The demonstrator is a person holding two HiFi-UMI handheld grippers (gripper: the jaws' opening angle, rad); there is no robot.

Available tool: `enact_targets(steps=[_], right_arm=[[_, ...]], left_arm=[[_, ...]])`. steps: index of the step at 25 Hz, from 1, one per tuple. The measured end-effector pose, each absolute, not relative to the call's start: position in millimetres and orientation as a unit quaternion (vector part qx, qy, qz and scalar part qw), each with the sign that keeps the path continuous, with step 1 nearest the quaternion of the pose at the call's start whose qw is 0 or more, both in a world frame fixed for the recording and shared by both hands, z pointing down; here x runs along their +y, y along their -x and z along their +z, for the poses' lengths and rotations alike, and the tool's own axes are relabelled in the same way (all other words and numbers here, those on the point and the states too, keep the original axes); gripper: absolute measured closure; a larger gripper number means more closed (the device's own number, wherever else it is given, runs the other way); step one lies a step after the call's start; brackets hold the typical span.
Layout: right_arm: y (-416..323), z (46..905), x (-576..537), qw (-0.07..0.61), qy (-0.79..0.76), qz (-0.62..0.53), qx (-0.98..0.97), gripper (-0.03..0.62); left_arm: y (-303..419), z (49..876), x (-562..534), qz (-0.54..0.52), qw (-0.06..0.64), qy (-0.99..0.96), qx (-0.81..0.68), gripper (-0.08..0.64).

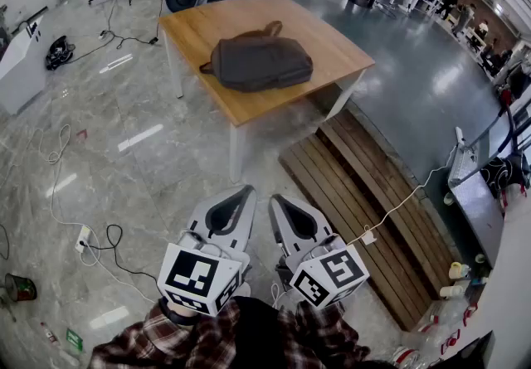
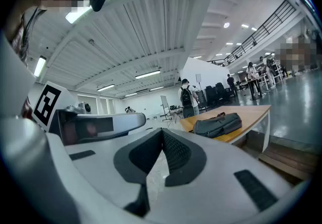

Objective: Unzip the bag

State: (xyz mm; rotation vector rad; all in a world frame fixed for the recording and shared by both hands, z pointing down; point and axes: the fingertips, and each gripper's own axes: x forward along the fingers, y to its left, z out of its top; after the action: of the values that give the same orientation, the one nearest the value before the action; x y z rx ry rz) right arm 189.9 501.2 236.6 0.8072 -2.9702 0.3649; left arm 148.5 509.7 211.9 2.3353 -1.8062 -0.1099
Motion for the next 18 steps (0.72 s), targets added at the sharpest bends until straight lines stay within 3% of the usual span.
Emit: enact_targets(steps=[18], right_arm=[[-4.8,246.6,317.1,0.025,-0.308,0.124,-0.943,0.581]], left_arm=[[30.0,220.2,327.0,-0.022,0.086,-0.817,-0.57,0.551]])
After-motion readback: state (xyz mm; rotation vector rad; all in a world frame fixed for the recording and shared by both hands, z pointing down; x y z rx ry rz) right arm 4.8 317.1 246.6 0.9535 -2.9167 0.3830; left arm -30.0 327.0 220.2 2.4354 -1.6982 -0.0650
